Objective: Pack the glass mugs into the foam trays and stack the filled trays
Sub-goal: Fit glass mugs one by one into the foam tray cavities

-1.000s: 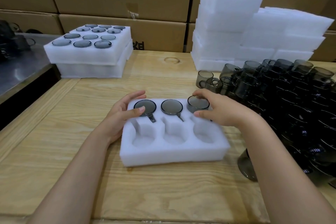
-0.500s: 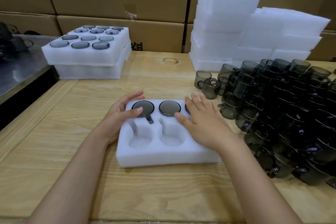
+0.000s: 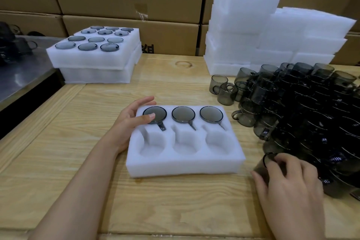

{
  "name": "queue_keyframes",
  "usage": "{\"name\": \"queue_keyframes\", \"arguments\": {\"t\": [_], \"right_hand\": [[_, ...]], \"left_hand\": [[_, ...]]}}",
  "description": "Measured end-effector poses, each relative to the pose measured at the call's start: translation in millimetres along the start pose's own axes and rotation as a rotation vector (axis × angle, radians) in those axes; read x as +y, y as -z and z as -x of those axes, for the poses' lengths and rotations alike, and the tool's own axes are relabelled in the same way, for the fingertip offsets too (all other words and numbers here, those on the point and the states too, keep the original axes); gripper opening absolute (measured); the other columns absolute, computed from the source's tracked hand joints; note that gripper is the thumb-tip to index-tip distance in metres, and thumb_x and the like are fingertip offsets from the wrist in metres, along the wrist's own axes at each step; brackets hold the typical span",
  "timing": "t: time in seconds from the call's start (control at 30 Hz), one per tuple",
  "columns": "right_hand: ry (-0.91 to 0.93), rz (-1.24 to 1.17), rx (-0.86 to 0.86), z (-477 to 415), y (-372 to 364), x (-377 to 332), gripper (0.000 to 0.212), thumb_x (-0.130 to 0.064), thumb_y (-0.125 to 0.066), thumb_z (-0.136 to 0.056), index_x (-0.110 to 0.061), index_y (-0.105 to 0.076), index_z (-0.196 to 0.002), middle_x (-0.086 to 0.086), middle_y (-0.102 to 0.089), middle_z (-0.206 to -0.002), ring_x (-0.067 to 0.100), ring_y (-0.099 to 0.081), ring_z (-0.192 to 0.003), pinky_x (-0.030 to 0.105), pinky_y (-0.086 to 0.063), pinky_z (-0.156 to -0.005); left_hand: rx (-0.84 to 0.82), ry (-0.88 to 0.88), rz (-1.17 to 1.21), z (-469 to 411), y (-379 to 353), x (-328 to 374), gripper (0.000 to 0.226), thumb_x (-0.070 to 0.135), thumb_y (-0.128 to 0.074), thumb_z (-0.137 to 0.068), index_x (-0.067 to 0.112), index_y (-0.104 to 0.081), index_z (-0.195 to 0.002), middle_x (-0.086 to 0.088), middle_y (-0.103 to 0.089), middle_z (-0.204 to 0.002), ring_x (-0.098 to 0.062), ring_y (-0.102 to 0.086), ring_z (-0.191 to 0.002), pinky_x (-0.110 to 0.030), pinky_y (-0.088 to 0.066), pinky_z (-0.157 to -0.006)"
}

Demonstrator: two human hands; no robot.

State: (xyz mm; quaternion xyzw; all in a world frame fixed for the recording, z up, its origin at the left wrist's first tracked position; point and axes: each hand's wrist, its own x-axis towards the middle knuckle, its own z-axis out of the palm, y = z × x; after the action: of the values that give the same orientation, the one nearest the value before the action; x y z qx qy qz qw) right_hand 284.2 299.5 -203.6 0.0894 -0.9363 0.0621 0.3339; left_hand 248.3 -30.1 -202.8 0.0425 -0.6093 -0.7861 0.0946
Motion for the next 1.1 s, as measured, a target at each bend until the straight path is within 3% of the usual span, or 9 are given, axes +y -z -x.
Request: {"name": "queue_keyframes", "arguments": {"t": [0.1,0.17,0.23,0.37,0.67,0.77,0.87,0.97,1.1], "right_hand": [[0.005,-0.065,-0.007,-1.4,-0.3,-3.3,0.032,-0.01,-0.089,-0.055,0.005,-0.067,-0.072,0.024,-0.062,-0.091,0.039,-0.046,-0.094,0.052,-0.049,-0.064],[0.041,-0.132,0.034,-6.9,3.3,-5.0,0.026,-0.013,-0.082,-0.065,0.006,-0.066,-0.071,0.023,-0.061,-0.093,0.041,-0.05,-0.095,0.05,-0.048,-0.075],[0.067,-0.231,0.087,-17.8,9.0,-8.3,0.028,-0.023,-0.062,-0.078,0.005,-0.063,-0.072,0.022,-0.058,-0.098,0.037,-0.045,-0.099,0.039,-0.037,-0.089],[0.134,-0.432,0.13,-55.0,10.3,-29.1,0.018,-0.018,-0.064,-0.077,0.0,-0.062,-0.074,0.017,-0.056,-0.1,0.032,-0.045,-0.1,0.017,-0.026,-0.093],[0.239,-0.712,0.071,-84.2,-30.3,-59.4,0.013,-0.009,-0.075,-0.077,-0.001,-0.065,-0.079,0.017,-0.048,-0.107,0.031,-0.047,-0.101,0.026,-0.033,-0.093],[0.245,-0.753,0.087,-85.0,-32.0,-52.7,0.01,-0.008,-0.072,-0.077,-0.001,-0.066,-0.082,0.017,-0.046,-0.107,0.031,-0.05,-0.1,0.038,-0.043,-0.088],[0.255,-0.769,0.102,-84.5,-31.5,-51.3,0.011,-0.009,-0.073,-0.077,-0.001,-0.066,-0.079,0.012,-0.045,-0.104,0.03,-0.051,-0.092,0.039,-0.045,-0.082],[0.264,-0.783,0.138,-82.4,-30.1,-53.4,0.013,-0.015,-0.069,-0.079,-0.002,-0.066,-0.079,0.011,-0.047,-0.102,0.029,-0.052,-0.09,0.038,-0.046,-0.08],[0.352,-0.85,0.128,-82.1,-27.5,-53.2,0.015,-0.015,-0.066,-0.082,0.0,-0.068,-0.085,0.009,-0.044,-0.106,0.025,-0.049,-0.101,0.04,-0.047,-0.084]], "left_hand": [[0.002,0.0,-0.002,0.3,-0.4,0.5,0.054,0.011,-0.07,-0.066,0.024,-0.064,-0.119,0.001,-0.063,-0.125,-0.019,-0.068,-0.103,-0.028,-0.056,-0.071],[0.002,0.002,-0.005,0.3,-0.3,0.8,0.055,0.011,-0.07,-0.066,0.024,-0.064,-0.119,0.002,-0.064,-0.124,-0.019,-0.068,-0.102,-0.027,-0.056,-0.07],[0.006,0.004,-0.007,0.5,-0.1,1.3,0.055,0.01,-0.07,-0.066,0.024,-0.064,-0.119,0.002,-0.064,-0.124,-0.02,-0.068,-0.103,-0.028,-0.056,-0.071],[0.012,0.005,-0.002,0.9,-0.7,1.7,0.056,0.01,-0.07,-0.066,0.023,-0.063,-0.12,0.001,-0.064,-0.125,-0.02,-0.068,-0.103,-0.027,-0.056,-0.07],[0.006,0.008,-0.056,2.8,-1.6,3.9,0.055,0.011,-0.068,-0.067,0.022,-0.063,-0.12,-0.001,-0.063,-0.125,-0.021,-0.068,-0.101,-0.029,-0.056,-0.074],[0.04,0.019,-0.116,7.8,-6.9,10.1,0.049,0.016,-0.065,-0.067,0.025,-0.066,-0.115,-0.004,-0.058,-0.131,-0.025,-0.063,-0.112,-0.039,-0.051,-0.09],[0.1,-0.188,-0.451,16.0,-17.0,30.5,0.051,0.028,-0.07,-0.064,0.033,-0.063,-0.114,0.007,-0.056,-0.132,-0.011,-0.051,-0.125,-0.034,-0.036,-0.106],[-0.033,-0.368,-0.696,20.6,-45.8,50.5,0.057,0.043,-0.066,-0.068,0.042,-0.055,-0.124,0.018,-0.054,-0.133,0.001,-0.045,-0.127,-0.019,-0.033,-0.105],[-0.402,-0.254,-0.864,9.6,-97.4,57.4,0.086,0.033,-0.076,-0.07,0.057,-0.024,-0.135,0.033,-0.035,-0.139,0.01,-0.036,-0.129,0.0,-0.031,-0.095]]}}
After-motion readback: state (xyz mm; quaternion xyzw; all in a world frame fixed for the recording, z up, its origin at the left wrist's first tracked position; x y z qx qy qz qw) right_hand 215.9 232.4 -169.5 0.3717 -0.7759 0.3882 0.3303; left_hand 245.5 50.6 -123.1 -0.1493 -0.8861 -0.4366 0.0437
